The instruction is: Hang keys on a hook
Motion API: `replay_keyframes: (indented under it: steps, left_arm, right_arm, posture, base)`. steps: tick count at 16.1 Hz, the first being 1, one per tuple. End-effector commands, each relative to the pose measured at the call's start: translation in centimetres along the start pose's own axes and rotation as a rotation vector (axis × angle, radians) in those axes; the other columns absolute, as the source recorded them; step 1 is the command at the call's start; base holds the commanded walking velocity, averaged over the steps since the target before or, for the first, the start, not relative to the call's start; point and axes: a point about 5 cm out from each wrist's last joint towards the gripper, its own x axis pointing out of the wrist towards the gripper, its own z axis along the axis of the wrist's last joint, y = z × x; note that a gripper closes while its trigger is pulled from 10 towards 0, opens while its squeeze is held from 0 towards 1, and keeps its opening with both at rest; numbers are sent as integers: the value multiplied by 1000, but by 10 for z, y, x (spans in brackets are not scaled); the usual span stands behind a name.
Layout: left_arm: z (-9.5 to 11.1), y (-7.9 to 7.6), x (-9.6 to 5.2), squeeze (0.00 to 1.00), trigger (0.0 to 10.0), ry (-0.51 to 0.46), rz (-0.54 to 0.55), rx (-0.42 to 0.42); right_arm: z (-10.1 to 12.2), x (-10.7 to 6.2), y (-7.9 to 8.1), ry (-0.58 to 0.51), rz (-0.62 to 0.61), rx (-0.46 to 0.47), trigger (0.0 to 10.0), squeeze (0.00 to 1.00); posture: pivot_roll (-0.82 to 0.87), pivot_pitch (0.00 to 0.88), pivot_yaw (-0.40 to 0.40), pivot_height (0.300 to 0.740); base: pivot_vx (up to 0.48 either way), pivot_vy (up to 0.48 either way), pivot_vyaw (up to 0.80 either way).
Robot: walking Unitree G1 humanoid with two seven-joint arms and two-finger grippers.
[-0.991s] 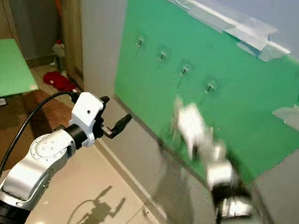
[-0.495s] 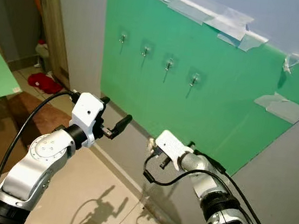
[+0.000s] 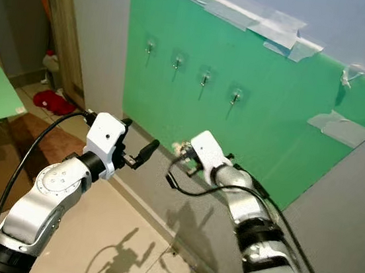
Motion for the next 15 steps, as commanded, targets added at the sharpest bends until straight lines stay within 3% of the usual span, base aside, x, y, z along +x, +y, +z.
replay_keyframes:
  steps: [1, 7, 9, 11, 14, 15]
  left_arm:
    - [1, 2, 2, 0, 10000, 6, 9, 0]
    - [0, 8, 3, 0, 10000, 6, 72, -67]
    - [-1, 9, 3, 0, 10000, 10, 79, -52]
    - [-4, 12, 2, 0, 10000, 30, 101, -88]
    - [-6, 16, 2, 0, 10000, 48, 120, -106]
    - [-6, 16, 2, 0, 10000, 50, 120, -107]
  right_arm:
    - [12, 1, -11, -28, -49, 57, 0, 0]
    - [42, 8, -31, -89, -184, 374, 0, 0]
    - [43, 8, -31, -92, -193, 394, 0, 0]
    - [42, 10, -27, -85, -206, 578, 0, 0]
    - [32, 11, -24, 4, -229, 794, 0, 0]
    - [28, 11, -24, 34, -244, 828, 0, 0]
  posture:
    - [40, 1, -74, 740]
    - [45, 0, -83, 740]
    - [46, 0, -84, 740]
    - [46, 0, -84, 740]
    - [44, 0, -81, 740]
    - [44, 0, -81, 740]
  base:
    - [0, 0, 0]
    - [0, 0, 0]
    - [0, 0, 0]
    - [0, 0, 0]
    - [0, 0, 0]
    - [0, 0, 0]
